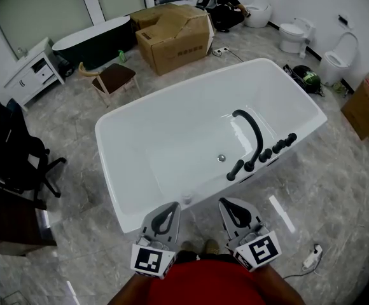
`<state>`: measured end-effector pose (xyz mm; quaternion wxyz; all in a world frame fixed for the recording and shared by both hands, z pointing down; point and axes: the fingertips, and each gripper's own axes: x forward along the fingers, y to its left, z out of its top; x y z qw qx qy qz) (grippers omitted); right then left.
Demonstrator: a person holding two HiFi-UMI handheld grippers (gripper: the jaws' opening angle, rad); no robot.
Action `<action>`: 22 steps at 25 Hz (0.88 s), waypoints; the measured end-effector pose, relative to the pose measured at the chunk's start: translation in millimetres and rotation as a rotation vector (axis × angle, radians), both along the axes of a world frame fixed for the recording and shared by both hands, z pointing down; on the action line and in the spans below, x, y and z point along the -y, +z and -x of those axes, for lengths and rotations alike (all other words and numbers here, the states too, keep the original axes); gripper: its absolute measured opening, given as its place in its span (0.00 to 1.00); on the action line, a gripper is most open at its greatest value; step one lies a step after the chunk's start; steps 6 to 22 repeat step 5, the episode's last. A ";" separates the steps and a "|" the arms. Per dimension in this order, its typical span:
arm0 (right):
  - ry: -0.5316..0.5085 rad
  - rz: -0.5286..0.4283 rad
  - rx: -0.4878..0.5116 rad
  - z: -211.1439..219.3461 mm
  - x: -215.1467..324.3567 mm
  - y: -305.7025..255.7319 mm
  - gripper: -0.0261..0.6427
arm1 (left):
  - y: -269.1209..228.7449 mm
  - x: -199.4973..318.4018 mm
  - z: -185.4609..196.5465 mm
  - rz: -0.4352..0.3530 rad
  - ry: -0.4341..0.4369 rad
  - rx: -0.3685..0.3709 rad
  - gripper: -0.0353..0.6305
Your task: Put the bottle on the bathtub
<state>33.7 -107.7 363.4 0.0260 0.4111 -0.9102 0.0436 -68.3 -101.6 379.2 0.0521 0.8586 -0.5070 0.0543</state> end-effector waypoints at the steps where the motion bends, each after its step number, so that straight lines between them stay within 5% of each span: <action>1: 0.001 -0.001 0.000 0.0 -1.1 0.0 0.05 | 1.3 -1.1 1.0 0.001 -0.004 -0.001 0.07; 22: 0.005 -0.006 -0.001 -4.2 -5.5 0.4 0.05 | 8.2 -4.6 4.2 -0.016 -0.032 0.008 0.07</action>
